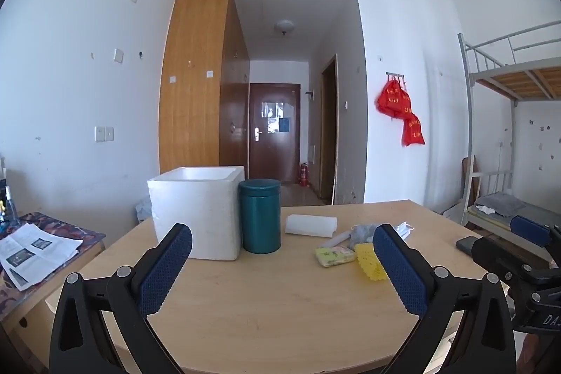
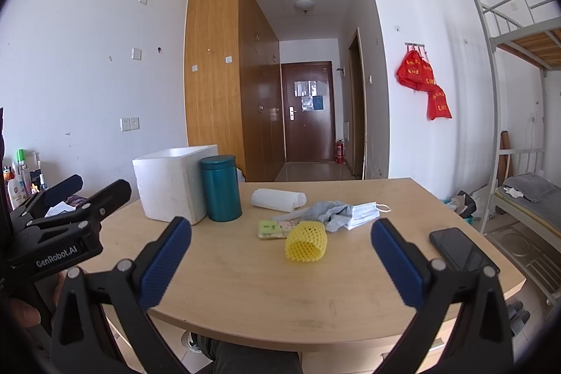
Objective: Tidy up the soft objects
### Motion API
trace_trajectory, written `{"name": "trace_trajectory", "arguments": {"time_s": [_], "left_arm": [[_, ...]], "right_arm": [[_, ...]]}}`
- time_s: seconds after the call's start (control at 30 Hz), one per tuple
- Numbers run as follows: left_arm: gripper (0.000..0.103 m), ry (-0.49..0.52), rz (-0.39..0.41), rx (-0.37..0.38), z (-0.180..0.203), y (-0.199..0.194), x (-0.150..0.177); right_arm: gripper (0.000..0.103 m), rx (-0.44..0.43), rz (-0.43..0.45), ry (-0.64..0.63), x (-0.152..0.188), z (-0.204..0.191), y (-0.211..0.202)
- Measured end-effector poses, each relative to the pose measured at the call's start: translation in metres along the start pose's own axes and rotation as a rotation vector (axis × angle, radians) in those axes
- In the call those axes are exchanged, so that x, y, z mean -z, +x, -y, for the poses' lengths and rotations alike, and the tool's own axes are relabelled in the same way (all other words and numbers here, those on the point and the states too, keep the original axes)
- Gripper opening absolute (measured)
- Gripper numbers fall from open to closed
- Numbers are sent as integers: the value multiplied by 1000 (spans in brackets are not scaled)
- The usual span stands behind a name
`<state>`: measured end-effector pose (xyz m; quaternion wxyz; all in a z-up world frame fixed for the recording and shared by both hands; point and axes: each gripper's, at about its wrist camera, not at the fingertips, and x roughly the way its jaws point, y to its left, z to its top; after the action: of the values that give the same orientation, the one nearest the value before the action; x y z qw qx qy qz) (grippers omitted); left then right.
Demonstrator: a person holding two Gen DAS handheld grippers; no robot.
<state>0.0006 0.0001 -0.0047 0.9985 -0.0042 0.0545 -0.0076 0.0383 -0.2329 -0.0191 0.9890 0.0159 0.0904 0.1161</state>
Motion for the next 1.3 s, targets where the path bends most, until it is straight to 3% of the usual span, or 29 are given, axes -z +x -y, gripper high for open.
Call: {"name": "trace_trajectory", "arguments": {"time_s": [1.3], "left_arm": [[103, 10, -4, -12, -1, -4, -6]], "right_arm": [[103, -1, -11, 4, 1, 2, 0]]}}
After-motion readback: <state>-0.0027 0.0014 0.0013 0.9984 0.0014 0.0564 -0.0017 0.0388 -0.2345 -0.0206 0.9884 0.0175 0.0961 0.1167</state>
